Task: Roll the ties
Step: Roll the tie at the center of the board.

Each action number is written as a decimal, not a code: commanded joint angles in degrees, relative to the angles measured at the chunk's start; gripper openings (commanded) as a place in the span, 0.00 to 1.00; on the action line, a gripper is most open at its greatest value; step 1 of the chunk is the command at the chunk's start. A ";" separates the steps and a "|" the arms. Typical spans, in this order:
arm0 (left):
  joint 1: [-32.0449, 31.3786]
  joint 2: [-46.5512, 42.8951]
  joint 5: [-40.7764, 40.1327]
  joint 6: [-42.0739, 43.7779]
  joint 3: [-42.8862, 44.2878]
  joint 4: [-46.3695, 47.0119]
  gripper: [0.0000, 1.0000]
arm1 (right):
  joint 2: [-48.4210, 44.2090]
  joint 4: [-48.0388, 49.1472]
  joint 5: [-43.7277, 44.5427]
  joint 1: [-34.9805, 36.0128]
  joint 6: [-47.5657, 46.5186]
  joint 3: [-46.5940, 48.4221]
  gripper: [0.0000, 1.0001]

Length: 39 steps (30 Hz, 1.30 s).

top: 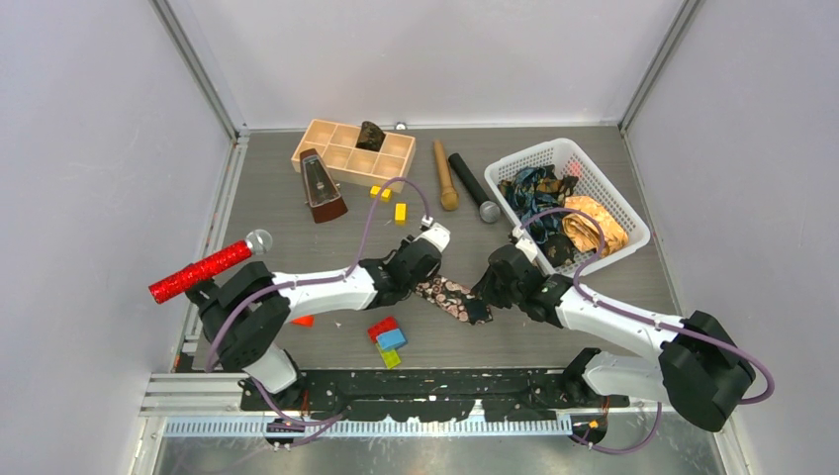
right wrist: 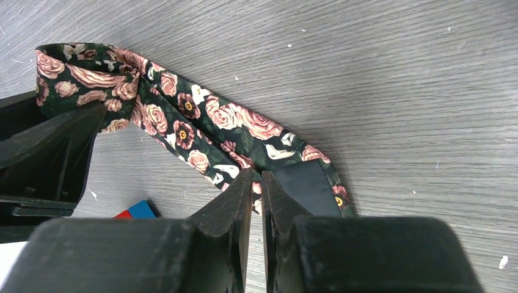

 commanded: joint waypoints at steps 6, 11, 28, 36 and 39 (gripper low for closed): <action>-5.84 6.33 -16.95 4.27 4.59 -1.46 0.27 | -1.56 0.61 1.73 0.21 0.26 -0.41 0.17; -7.88 9.61 -20.80 5.18 6.27 -2.09 0.30 | -1.74 0.63 1.76 0.21 0.34 -0.59 0.17; -11.50 11.97 -20.99 3.86 8.51 -4.02 0.58 | -1.96 0.64 1.59 0.21 0.46 -1.02 0.17; -13.02 12.96 -19.42 2.81 11.04 -5.97 0.58 | -2.74 0.61 1.68 0.21 0.69 -1.38 0.17; -13.30 13.02 -18.39 1.73 11.37 -6.45 0.58 | -2.82 0.62 1.64 0.21 0.69 -1.47 0.17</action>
